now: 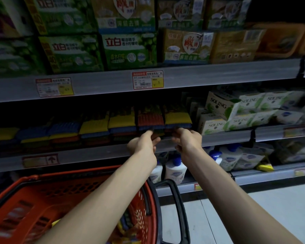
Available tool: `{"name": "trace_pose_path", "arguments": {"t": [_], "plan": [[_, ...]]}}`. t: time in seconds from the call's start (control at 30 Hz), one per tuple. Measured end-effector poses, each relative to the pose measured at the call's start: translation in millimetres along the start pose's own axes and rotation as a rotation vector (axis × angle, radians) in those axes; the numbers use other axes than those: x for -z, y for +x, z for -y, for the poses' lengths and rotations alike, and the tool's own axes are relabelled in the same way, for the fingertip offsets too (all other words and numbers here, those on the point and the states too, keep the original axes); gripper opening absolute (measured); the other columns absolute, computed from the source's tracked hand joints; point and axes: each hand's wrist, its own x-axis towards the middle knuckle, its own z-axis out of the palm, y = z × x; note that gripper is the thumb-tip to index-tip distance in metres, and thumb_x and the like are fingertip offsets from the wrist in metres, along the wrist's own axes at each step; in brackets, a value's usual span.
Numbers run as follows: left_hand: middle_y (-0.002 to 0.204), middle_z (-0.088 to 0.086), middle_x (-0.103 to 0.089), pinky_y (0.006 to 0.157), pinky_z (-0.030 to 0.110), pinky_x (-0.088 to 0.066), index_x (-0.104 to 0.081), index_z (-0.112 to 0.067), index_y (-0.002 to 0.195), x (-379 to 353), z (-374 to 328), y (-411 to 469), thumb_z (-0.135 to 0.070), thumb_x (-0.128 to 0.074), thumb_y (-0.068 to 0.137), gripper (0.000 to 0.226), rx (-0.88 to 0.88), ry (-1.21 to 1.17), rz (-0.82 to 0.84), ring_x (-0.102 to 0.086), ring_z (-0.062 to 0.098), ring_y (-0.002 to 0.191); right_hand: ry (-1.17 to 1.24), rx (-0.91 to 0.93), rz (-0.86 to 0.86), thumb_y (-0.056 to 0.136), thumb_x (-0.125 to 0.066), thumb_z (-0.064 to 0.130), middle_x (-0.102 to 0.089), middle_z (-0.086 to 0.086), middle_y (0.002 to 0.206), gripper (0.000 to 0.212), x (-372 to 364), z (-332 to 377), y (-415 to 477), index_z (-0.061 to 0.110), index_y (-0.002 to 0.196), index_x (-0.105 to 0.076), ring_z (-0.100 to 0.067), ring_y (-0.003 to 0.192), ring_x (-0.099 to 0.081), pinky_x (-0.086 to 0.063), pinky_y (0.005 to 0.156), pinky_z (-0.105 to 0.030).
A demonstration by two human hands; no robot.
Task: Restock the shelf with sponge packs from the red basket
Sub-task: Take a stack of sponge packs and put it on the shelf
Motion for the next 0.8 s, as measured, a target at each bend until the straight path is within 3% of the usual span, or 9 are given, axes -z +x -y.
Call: {"name": "trace_pose_path", "arguments": {"t": [0.1,0.2,0.3,0.37,0.43,0.53,0.67,0.8], "plan": [[0.073,0.007,-0.069,0.048,0.024,-0.042,-0.052,-0.009,0.083,1,-3,0,-0.010,-0.072,0.092,0.022,-0.008,0.025,0.008,-0.070,0.016,0.062,-0.009,-0.007,0.020,0.099,-0.062,0.016,-0.073,-0.005,0.087,0.044,1,1,-2,0.002,0.140,-0.053,-0.009,0.052,-0.065,-0.044,0.047,-0.024],[0.080,0.010,-0.073,0.049,0.024,-0.043,-0.054,-0.007,0.083,7,-4,2,-0.012,-0.071,0.093,0.020,-0.016,0.074,0.039,-0.072,0.019,0.067,-0.004,-0.026,0.056,0.098,-0.065,0.017,-0.075,-0.005,0.084,0.050,5,3,-6,0.000,0.142,-0.050,-0.007,0.046,-0.066,-0.045,0.040,-0.018],[0.089,0.010,-0.075,0.052,0.023,-0.045,-0.062,-0.007,0.085,18,-8,2,-0.013,-0.070,0.095,0.013,-0.062,0.156,0.119,-0.074,0.020,0.078,0.036,-0.036,0.111,0.097,-0.067,0.012,-0.061,0.005,0.050,0.030,11,7,-16,0.007,0.124,-0.055,-0.007,0.034,-0.052,-0.041,0.039,-0.019],[0.089,0.007,-0.077,0.057,0.023,-0.048,-0.067,-0.010,0.087,29,-12,-1,-0.015,-0.072,0.094,0.009,-0.124,0.242,0.176,-0.075,0.018,0.081,0.027,-0.022,0.153,0.096,-0.068,0.011,-0.053,0.007,0.045,0.016,14,10,-31,0.007,0.109,-0.059,-0.007,0.032,-0.046,-0.041,0.042,-0.021],[0.087,0.004,-0.078,0.063,0.024,-0.051,-0.072,-0.014,0.090,46,-18,-5,-0.019,-0.074,0.093,0.006,-0.216,0.355,0.233,-0.075,0.016,0.080,-0.043,0.026,0.191,0.094,-0.072,0.015,-0.059,0.005,0.052,0.013,15,12,-49,0.007,0.101,-0.065,-0.007,0.040,-0.053,-0.048,0.049,-0.022],[0.086,0.002,-0.079,0.071,0.026,-0.053,-0.077,-0.020,0.090,81,-31,-14,-0.023,-0.073,0.094,0.006,-0.394,0.533,0.334,-0.076,0.017,0.085,-0.193,0.135,0.244,0.093,-0.075,0.020,-0.071,-0.004,0.080,0.012,13,9,-78,0.010,0.099,-0.072,-0.013,0.064,-0.066,-0.054,0.067,-0.030],[0.084,-0.004,-0.075,0.074,0.020,-0.052,-0.077,-0.025,0.089,136,-58,-22,-0.026,-0.072,0.093,0.006,-0.667,0.799,0.428,-0.069,0.004,0.081,-0.346,0.249,0.385,0.089,-0.079,0.025,-0.073,-0.001,0.085,0.019,1,-3,-118,0.010,0.101,-0.074,-0.012,0.071,-0.068,-0.052,0.066,-0.028],[0.099,-0.019,-0.070,0.083,0.017,-0.047,-0.072,-0.036,0.098,197,-80,-20,-0.038,-0.072,0.093,0.006,-0.821,1.025,0.447,-0.062,-0.008,0.094,-0.586,0.438,0.502,0.084,-0.082,0.039,-0.076,0.003,0.099,0.029,-10,-21,-154,0.024,0.107,-0.073,-0.009,0.091,-0.072,-0.059,0.080,-0.029]]}}
